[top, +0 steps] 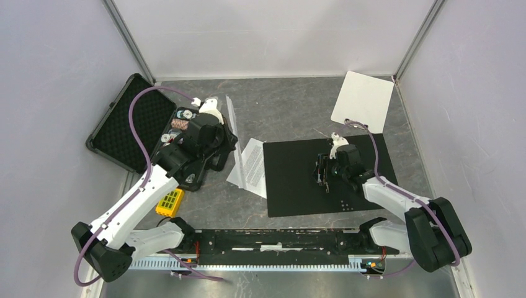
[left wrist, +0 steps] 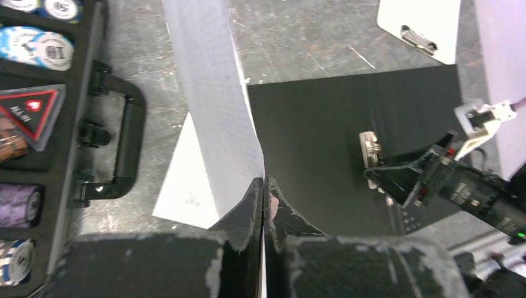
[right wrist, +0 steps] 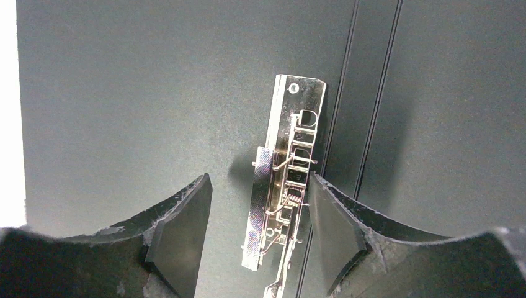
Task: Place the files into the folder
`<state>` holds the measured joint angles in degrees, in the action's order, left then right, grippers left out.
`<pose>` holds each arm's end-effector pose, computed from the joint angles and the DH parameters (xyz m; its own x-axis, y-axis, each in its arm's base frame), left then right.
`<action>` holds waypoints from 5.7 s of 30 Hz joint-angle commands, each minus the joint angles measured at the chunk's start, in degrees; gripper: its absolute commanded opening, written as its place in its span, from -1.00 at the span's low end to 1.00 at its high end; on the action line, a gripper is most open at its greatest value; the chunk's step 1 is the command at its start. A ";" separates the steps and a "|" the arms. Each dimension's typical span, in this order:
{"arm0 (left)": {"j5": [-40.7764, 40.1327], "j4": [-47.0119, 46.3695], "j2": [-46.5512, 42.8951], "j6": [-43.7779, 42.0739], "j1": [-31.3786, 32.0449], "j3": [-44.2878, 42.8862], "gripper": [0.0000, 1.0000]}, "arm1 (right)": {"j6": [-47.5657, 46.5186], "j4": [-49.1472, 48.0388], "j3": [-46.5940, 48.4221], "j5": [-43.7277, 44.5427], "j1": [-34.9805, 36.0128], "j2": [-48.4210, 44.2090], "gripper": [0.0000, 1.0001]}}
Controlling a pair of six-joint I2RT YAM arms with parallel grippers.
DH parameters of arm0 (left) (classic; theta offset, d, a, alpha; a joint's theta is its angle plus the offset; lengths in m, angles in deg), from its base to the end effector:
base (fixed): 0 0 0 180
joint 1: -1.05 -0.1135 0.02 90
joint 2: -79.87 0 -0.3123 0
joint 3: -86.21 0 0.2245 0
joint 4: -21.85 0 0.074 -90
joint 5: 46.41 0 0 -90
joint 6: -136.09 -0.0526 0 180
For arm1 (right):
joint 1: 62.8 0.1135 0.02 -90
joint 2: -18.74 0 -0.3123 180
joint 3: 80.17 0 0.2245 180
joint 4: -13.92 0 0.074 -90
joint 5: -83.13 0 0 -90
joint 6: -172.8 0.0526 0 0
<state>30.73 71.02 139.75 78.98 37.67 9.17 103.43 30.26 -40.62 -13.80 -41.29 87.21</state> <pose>0.1547 -0.1004 0.3835 -0.5908 -0.2205 -0.7761 0.1301 0.9233 -0.3614 0.1751 0.0758 0.2058 -0.7745 0.0707 -0.6286 -0.1818 0.9270 0.3282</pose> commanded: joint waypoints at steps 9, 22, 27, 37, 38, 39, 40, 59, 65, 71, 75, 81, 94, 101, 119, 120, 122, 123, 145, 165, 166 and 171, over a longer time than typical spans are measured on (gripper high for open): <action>23.47 -14.79 -0.83 7.33 -4.46 2.56 -0.96 | 23.99 -18.92 -8.83 -7.86 1.19 -4.05 0.23; 41.29 -34.27 -1.53 19.40 -6.83 9.68 -0.95 | 21.53 -16.51 -8.40 -3.90 2.35 -9.36 0.25; 31.43 -20.94 0.09 11.38 -6.91 11.48 -0.96 | 11.93 -7.12 -7.45 1.56 2.25 -14.58 0.32; 28.38 -27.99 11.35 13.25 -6.91 22.01 -0.95 | 2.09 -1.01 -8.47 2.58 2.26 -23.15 0.44; 28.06 -28.55 12.42 13.26 -6.91 22.30 -0.96 | 1.50 -0.96 -8.88 2.13 2.28 -23.54 0.49; 27.36 -28.62 13.09 13.26 -6.91 22.47 -0.96 | 1.12 -0.96 -9.31 1.69 2.25 -23.91 0.52; 26.54 -28.85 13.70 13.26 -6.82 22.69 -0.96 | 0.70 -1.01 -9.53 1.52 2.25 -24.22 0.54; 24.92 -42.26 20.97 18.71 -6.73 28.47 -0.96 | -2.63 -3.21 -12.22 -0.88 2.28 -26.02 0.96; 25.74 -44.22 23.34 19.49 -6.61 28.73 -0.96 | -2.52 -3.61 -12.46 -0.88 2.29 -25.73 0.96; 26.13 -44.21 23.78 18.12 -6.47 29.08 -0.95 | -2.17 -4.13 -12.26 -1.07 2.30 -25.66 0.96; 25.61 -42.26 24.31 16.44 -6.47 28.37 -0.95 | -2.37 -4.09 -12.22 -1.12 2.30 -25.82 0.96; 26.41 -41.00 25.86 14.37 -6.47 26.42 -0.94 | -2.10 -4.18 -12.37 -1.15 2.29 -25.87 0.96; 26.92 -40.33 26.32 16.19 -5.39 26.27 -0.95 | -1.76 -5.22 -12.88 -1.23 2.30 -25.65 0.96; 26.01 -42.46 26.03 19.18 -4.19 27.48 -0.95 | -1.68 -5.85 -13.05 -1.60 2.27 -25.02 0.96; 21.18 -44.85 24.96 23.66 -3.79 29.31 -0.95 | -1.68 -5.68 -12.72 -1.59 2.29 -25.51 0.96; 21.46 -45.00 25.38 23.59 -3.77 29.21 -0.95 | -1.64 -5.60 -12.55 -1.71 2.22 -25.53 0.96; 21.82 -45.01 26.02 23.30 -3.66 28.94 -0.96 | -1.78 -5.50 -12.61 -1.76 2.30 -25.60 0.96; 21.83 -45.01 26.22 23.23 -3.59 28.95 -0.95 | -1.81 -5.37 -12.54 -1.67 2.29 -25.68 0.96; 21.31 -42.69 27.18 20.56 -2.83 27.62 -0.50 | -1.79 -5.68 -12.80 -1.70 2.28 -25.71 0.96; 16.63 -29.12 23.50 15.79 -1.99 19.70 0.49 | -41.92 -12.50 -11.12 -1.17 10.61 -31.06 0.96; 16.25 -27.82 23.00 15.32 -1.99 18.94 0.52 | -43.70 -11.85 -11.44 -0.71 11.74 -31.18 0.96; 16.70 -25.97 21.31 14.43 -1.97 17.24 0.57 | -50.02 -8.44 -11.70 1.98 17.19 -30.27 0.96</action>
<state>48.59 42.54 164.06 97.05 35.57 29.19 62.58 19.24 -53.16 -14.48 -27.25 56.44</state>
